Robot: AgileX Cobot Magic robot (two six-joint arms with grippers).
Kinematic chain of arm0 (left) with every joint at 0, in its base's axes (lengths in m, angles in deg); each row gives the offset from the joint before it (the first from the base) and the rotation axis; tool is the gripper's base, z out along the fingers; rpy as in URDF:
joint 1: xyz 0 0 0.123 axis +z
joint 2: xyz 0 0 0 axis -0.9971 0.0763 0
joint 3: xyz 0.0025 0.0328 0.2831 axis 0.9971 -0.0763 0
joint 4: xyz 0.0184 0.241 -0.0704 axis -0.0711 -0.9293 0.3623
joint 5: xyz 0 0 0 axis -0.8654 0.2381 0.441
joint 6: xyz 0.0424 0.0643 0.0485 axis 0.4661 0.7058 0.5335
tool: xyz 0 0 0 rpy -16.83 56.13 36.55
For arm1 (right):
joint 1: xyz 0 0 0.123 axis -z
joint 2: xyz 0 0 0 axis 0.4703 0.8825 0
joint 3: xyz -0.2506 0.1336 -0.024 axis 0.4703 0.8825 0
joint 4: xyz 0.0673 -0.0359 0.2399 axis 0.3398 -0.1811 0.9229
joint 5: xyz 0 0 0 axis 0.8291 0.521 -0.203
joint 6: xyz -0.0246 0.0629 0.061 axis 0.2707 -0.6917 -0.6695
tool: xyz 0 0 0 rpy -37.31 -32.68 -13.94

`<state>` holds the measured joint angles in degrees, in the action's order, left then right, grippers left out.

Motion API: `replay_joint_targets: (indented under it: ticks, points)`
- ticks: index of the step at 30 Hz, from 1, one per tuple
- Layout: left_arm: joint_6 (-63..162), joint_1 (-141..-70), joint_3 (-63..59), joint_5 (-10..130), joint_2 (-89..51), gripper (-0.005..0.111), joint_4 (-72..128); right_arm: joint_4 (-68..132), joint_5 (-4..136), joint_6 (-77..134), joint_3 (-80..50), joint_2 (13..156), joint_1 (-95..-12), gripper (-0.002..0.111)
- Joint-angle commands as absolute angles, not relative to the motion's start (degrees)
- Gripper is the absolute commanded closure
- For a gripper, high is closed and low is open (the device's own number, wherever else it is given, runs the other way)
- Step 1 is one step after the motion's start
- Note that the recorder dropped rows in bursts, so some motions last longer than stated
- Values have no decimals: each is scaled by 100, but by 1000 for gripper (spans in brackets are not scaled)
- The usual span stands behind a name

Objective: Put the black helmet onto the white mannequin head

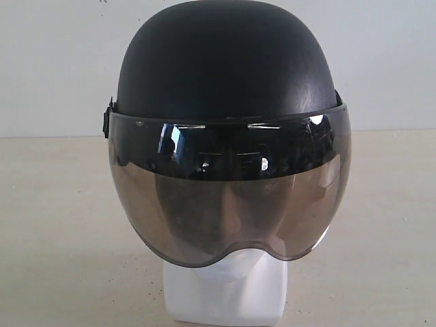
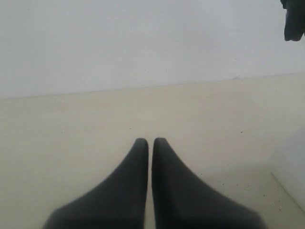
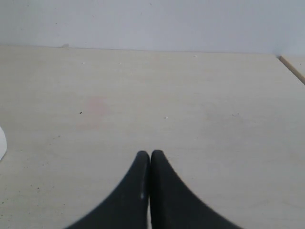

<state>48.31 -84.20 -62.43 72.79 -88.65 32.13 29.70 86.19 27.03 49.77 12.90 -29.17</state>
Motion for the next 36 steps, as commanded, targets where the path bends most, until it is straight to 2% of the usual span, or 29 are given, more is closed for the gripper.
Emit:
replay_joint_targets:
  ticks: [1,36]
  points:
    - [4625,-8402,-6260,7658,-8884,102,3180,2976,8560,2677,4974,1262,-2925,108]
    - [4555,-8402,-6260,7729,-8884,102,3181,2976,8560,2653,4974,1262,-2925,108]
